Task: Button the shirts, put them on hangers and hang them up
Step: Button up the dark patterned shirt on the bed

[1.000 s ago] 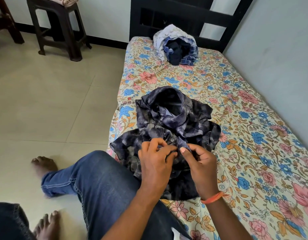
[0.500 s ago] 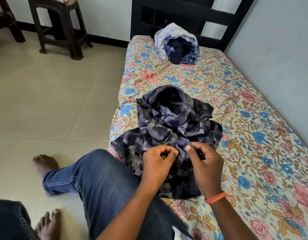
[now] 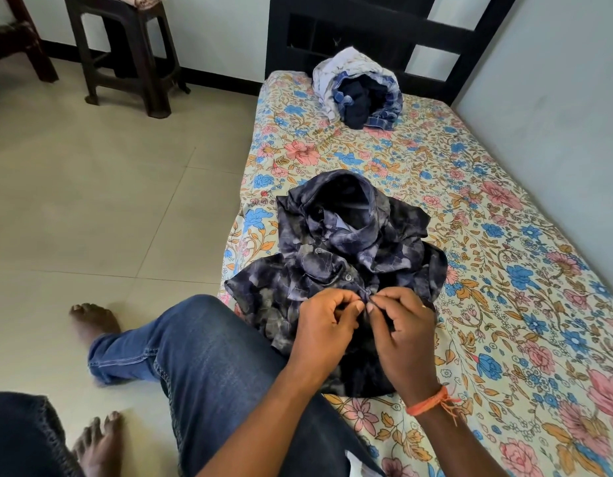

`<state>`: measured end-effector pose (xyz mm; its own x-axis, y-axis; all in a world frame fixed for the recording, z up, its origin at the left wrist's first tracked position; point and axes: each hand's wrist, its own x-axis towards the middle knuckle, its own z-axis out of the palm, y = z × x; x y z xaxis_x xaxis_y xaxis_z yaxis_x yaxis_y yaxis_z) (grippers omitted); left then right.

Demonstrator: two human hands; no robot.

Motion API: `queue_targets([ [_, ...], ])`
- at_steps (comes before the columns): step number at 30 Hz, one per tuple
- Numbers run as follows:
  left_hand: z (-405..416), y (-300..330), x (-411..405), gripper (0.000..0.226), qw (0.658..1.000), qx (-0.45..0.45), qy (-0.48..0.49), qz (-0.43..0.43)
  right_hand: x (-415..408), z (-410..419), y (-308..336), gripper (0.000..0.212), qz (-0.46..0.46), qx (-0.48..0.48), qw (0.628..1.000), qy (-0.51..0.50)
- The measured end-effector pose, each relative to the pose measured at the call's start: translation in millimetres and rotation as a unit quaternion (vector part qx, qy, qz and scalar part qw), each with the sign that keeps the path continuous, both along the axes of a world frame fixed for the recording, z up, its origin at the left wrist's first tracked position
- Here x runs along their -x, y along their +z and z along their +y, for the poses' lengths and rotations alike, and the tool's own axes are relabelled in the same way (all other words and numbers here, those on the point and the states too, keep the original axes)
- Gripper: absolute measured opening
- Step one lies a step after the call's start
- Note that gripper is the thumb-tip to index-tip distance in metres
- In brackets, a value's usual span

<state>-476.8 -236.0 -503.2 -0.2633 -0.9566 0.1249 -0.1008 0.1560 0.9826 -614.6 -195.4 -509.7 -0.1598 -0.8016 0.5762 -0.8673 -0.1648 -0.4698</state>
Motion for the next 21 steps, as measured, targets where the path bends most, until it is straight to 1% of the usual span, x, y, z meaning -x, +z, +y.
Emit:
queue_targets([
  [3, -0.4, -1.8, 1.2, 0.010, 0.999, 0.029, 0.009, -0.027, -0.2, 2.0, -0.4, 0.018, -0.006, -0.009, 1.000, 0.003],
  [5, 0.3, -1.7, 1.8, 0.010, 0.999, 0.030, 0.019, -0.031, -2.0, 2.7, -0.8, 0.017, -0.006, -0.007, 1.000, 0.003],
  [7, 1.5, -2.1, 1.8, 0.010, 0.999, 0.024, 0.032, -0.035, -5.9, 4.3, 0.6, 0.015, -0.005, 0.003, 1.000, -0.007],
  [10, 2.1, -2.4, 1.5, 0.013, 0.997, -0.008, 0.052, -0.051, -13.2, 7.4, 5.2, 0.010, -0.002, 0.052, 0.997, -0.049],
  [12, 1.7, -2.2, 1.4, 0.015, 0.997, -0.027, 0.053, -0.058, -16.5, 7.0, 6.5, 0.008, 0.004, 0.063, 0.997, -0.042],
  [14, 2.2, -1.7, 1.0, 0.015, 0.998, -0.035, 0.043, -0.039, -17.2, 6.2, 3.8, 0.010, 0.006, 0.042, 0.999, -0.032],
  [18, 1.3, 0.6, -2.2, 0.011, 0.999, -0.048, 0.017, 0.016, -18.8, 3.7, 6.3, 0.014, -0.058, 0.016, 0.998, -0.028],
  [21, 0.0, 0.4, -2.4, 0.010, 0.999, -0.021, 0.012, 0.026, -20.1, 2.6, 12.3, 0.013, -0.080, 0.009, 0.996, -0.037],
])
